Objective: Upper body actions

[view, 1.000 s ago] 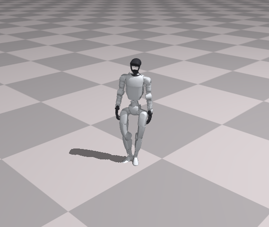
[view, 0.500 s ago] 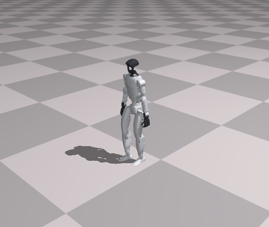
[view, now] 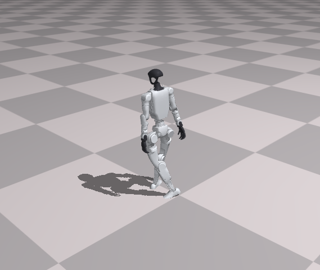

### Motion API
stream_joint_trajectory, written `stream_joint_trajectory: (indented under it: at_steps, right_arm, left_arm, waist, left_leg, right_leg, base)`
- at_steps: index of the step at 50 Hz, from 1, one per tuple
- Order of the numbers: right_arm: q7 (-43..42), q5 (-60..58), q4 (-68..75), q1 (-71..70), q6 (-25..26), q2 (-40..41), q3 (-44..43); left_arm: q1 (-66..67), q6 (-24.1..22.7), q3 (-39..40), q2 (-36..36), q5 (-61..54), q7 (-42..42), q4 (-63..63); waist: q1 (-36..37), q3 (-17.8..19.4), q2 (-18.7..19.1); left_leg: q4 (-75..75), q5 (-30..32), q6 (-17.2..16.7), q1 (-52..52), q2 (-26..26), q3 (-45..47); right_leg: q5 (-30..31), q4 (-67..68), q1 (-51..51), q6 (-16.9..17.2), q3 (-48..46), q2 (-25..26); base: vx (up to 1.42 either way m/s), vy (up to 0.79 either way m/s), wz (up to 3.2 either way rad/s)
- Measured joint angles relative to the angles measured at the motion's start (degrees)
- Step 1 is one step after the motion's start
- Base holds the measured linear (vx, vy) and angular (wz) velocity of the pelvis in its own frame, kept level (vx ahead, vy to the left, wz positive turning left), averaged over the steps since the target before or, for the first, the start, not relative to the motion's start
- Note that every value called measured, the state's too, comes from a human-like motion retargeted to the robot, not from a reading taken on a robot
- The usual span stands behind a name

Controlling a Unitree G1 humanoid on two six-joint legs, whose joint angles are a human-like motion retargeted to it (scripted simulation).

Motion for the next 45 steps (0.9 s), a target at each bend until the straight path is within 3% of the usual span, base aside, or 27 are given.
stream_joint_trajectory:
  at_steps: [2,5,8,9,13,15,18,25,28,30,34,40,45]
  right_arm:
    - [0.2,1.1,0.8,0.7,0.7,0.4,-0.5]
    - [0.6,0.8,0.8,1.7,0.9,1.5,0.1]
    - [1.1,-1.6,0.2,1.3,0.7,2.7,1.1]
    - [1.3,-2.6,-0.5,1.0,0.6,3.1,1.5]
    - [1.6,-6.6,-5.4,-0.8,0.2,4.5,4.1]
    - [1.7,-8.6,-8.6,-2.0,-0.3,5.0,5.8]
    - [2.8,-10.9,-13.6,-3.2,-1.4,5.8,8.6]
    - [4.7,-13.3,-20.9,-3.1,-3.3,7.2,12.3]
    - [4.6,-13.8,-18.9,-2.6,-3.2,6.8,12.6]
    - [4.6,-14.7,-15.7,-2.8,-2.6,6.1,13.5]
    - [2.5,-13.1,-9.3,-4.9,0.4,5.6,13.4]
    - [2.8,-7.4,-5.3,-3.1,0.8,4.3,9.5]
    - [2.2,-6.2,-5.0,-2.1,0.5,3.8,7.5]
  left_arm:
    - [-0.9,-0.4,0.1,-1.1,-1.6,0.1,-1.0]
    - [-2.1,-1.4,1.4,-2.8,-3.9,-0.2,-2.1]
    - [-2.7,-2.7,2.0,-4.0,-5.6,-1.8,-3.9]
    - [-3.0,-3.1,2.0,-4.2,-5.9,-2.2,-4.4]
    - [-3.8,-4.4,1.9,-5.2,-6.5,-2.5,-4.9]
    - [-4.0,-4.8,1.9,-5.6,-6.7,-2.2,-4.5]
    - [-3.5,-5.0,1.4,-5.7,-6.4,-2.4,-3.8]
    - [-2.8,-4.2,-0.2,-5.5,-4.0,-1.1,-0.4]
    - [-1.6,-4.1,0.0,-6.4,-3.9,-0.8,0.6]
    - [-0.3,-4.2,1.3,-7.2,-4.0,-1.4,1.2]
    - [-1.0,-3.7,2.7,-7.5,-4.4,-2.3,2.0]
    - [-1.2,-3.4,1.2,-5.5,-1.0,-2.0,-0.1]
    - [-3.5,-2.8,0.7,-3.8,-1.9,-3.4,-2.1]
  waist:
    - [0.4,0.0,-1.1]
    - [0.9,0.1,-4.5]
    - [2.9,1.2,-7.9]
    - [3.8,1.8,-8.3]
    - [6.3,3.2,-7.9]
    - [6.1,3.5,-7.4]
    - [5.5,3.4,-6.6]
    - [5.2,3.8,0.4]
    - [5.3,3.6,2.1]
    - [1.9,2.4,3.1]
    - [0.5,2.4,3.9]
    - [1.9,0.5,3.5]
    - [1.4,0.8,3.2]
  left_leg:
    - [2.8,4.7,3.1,1.6,-0.3,1.4]
    - [9.9,12.2,11.2,3.4,-0.5,1.2]
    - [22.9,17.1,20.8,1.6,1.7,-6.3]
    - [27.2,16.8,21.4,0.0,2.7,-9.5]
    - [35.9,11.6,17.3,-8.0,2.4,-22.2]
    - [36.1,7.5,16.8,-10.6,2.9,-24.0]
    - [30.5,1.4,16.2,-12.4,3.7,-22.7]
    - [4.5,-1.2,6.0,-18.2,1.7,-40.1]
    - [-3.3,5.7,8.6,-17.6,-0.4,-46.4]
    - [-1.2,4.3,6.5,-15.5,4.7,-32.4]
    - [-1.4,2.0,7.3,-15.1,2.2,-35.6]
    - [-0.7,0.0,6.8,-15.1,1.9,-33.5]
    - [0.0,0.2,6.6,-16.3,1.8,-37.3]
  right_leg:
    - [-0.4,0.8,0.5,0.3,4.2,-1.2]
    - [-0.7,1.7,1.6,1.1,10.8,-4.5]
    - [-0.9,2.9,2.7,1.6,18.3,-7.4]
    - [-0.9,3.2,2.9,1.6,20.8,-7.6]
    - [-0.5,2.7,3.4,1.3,30.2,-5.8]
    - [-0.1,2.5,3.6,1.5,33.3,-5.2]
    - [0.6,2.7,3.7,1.7,36.3,-4.9]
    - [1.0,2.9,6.0,1.1,43.1,3.0]
    - [0.0,3.9,7.5,1.5,47.2,4.7]
    - [-0.8,5.3,7.5,2.3,47.7,4.5]
    - [0.0,5.1,7.1,3.2,50.5,4.8]
    - [0.3,4.3,6.9,4.6,52.4,4.1]
    - [-0.8,5.7,7.3,4.4,52.4,4.5]
  base:
    - [0.15,-0.25,-1.53]
    - [0.2,-0.23,-1.69]
    - [0.27,-0.27,-2.01]
    - [0.18,-0.11,-2.19]
    - [0.13,-0.15,-2.28]
    - [0.08,-0.06,-1.95]
    - [0.14,-0.06,-1.83]
    - [0.21,0.01,-1.51]
    - [0.41,0.12,-1.13]
    - [0.43,0.17,-0.63]
    - [0.11,0.1,-0.8]
    - [0.23,0.03,-0.32]
    - [0.05,-0.04,0.61]
